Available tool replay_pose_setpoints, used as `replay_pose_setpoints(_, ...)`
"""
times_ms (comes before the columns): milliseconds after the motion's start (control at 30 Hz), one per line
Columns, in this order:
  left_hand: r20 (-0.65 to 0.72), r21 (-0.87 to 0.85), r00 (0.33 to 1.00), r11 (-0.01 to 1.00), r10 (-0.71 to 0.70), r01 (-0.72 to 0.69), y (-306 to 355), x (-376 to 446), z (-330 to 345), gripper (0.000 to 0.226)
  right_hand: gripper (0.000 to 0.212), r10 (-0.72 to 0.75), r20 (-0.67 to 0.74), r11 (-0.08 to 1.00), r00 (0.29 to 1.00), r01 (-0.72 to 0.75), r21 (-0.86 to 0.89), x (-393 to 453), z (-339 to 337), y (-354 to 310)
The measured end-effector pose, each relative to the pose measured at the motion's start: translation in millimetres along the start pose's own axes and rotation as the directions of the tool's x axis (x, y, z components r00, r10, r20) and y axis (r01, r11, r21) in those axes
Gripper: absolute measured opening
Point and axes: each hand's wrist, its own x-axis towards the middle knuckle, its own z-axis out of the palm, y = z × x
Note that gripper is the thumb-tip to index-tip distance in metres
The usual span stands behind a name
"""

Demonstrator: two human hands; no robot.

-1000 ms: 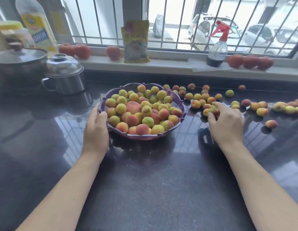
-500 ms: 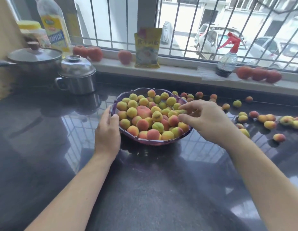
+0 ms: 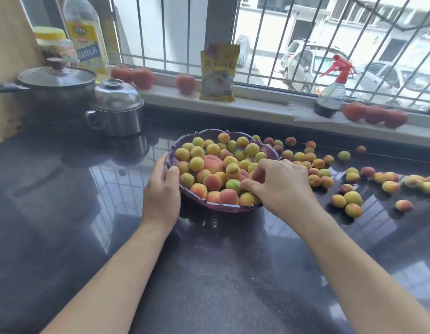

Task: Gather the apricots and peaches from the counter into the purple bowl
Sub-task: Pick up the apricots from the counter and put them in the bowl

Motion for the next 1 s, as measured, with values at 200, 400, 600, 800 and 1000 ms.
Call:
replay_pose_setpoints(200, 0.003, 0.008, 1.000, 1.000, 0.005, -0.005, -0.2, -0.1, 0.4, 0.062, 0.022, -0.063, -0.117, 0.994, 0.991, 0.072, 0.083, -3.9, 5.7, 9.5)
replay_pose_setpoints(400, -0.007, 0.040, 1.000, 0.999, 0.013, -0.013, 1.2, -1.2, 2.4, 0.063, 0.008, 0.155, -0.469, 0.964, 0.870, -0.029, 0.266, -24.1, 16.7, 73.1)
replay_pose_setpoints(600, -0.001, 0.037, 1.000, 0.999, -0.003, 0.003, -1.0, -0.2, 0.1, 0.067, 0.018, 0.419, -0.228, 0.875, 0.879, -0.324, 0.361, -36.1, 45.6, 113.4)
replay_pose_setpoints(800, 0.012, 0.022, 1.000, 1.000, 0.015, -0.016, 1.6, -2.8, -2.1, 0.059, 0.032, 0.523, -0.317, 0.851, 0.791, -0.505, 0.146, -38.4, 27.8, 135.4)
replay_pose_setpoints(1000, 0.015, 0.005, 1.000, 1.000, 0.013, -0.013, 4.4, -5.2, -3.1, 0.054, 0.037, 0.509, -0.199, 0.857, 0.837, -0.513, 0.034, -28.8, 33.9, 148.9)
